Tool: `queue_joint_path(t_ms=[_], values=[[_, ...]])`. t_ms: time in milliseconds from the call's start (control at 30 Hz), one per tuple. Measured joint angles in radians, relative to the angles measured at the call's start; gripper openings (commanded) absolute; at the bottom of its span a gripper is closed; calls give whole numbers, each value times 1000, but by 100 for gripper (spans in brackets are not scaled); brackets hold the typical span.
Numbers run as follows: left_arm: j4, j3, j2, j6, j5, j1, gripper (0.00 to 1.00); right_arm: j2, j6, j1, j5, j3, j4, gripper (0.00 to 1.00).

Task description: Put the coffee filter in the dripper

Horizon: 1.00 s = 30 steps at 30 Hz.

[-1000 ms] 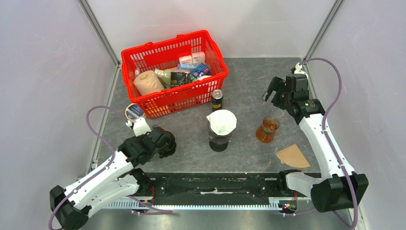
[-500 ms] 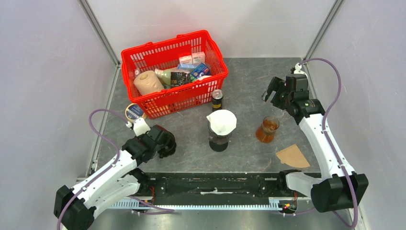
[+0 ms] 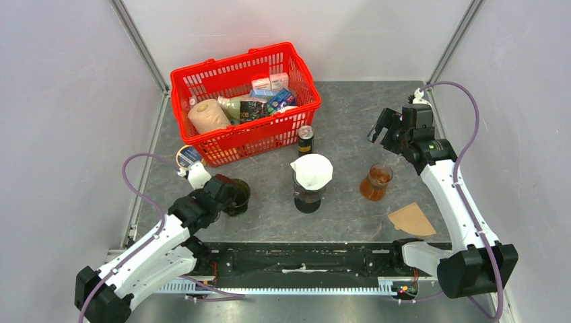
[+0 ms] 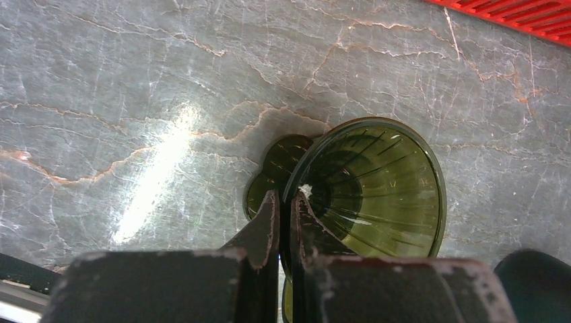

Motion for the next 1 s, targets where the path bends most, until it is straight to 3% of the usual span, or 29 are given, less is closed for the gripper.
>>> queue_joint_path(t_ms=[1000], values=[[-2,196,-172,203,61,0,2,-9,-27,-2,-80,0,0,96]])
